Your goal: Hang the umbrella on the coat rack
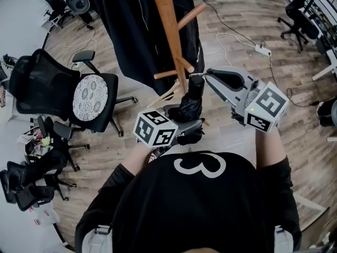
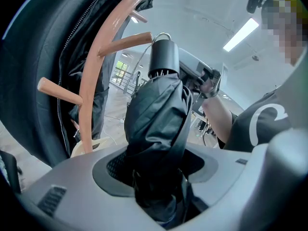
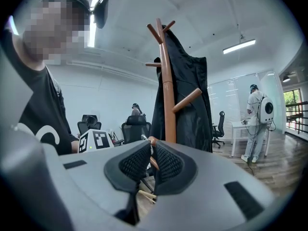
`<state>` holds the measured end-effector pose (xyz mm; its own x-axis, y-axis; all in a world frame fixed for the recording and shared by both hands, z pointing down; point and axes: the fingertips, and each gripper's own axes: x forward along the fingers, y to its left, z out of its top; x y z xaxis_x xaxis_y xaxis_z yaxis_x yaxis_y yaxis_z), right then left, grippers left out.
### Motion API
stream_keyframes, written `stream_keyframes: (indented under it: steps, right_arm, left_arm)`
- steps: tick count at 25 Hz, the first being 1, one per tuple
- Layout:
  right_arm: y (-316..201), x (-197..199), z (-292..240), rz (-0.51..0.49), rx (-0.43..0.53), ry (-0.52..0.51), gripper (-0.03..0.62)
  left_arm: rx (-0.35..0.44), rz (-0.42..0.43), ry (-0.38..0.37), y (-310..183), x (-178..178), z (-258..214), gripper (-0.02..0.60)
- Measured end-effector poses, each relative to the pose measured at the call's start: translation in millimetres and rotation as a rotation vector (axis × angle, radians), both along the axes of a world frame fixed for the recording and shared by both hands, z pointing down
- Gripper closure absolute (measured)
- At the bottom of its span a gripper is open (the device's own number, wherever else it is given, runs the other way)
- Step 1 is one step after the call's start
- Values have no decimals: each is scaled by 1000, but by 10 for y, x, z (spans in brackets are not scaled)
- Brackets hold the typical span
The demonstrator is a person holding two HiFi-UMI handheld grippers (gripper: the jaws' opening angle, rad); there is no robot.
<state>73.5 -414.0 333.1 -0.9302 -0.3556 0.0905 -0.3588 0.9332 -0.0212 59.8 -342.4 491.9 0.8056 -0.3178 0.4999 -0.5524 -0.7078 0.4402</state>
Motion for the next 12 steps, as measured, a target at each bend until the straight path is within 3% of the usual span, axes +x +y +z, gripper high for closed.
stream_keyframes:
  steps: [12]
  right_arm:
    - [-131,-123,-78,-2,-14,-24,565]
  left_arm:
    - [20,-17,16,-4,-77,-87,311]
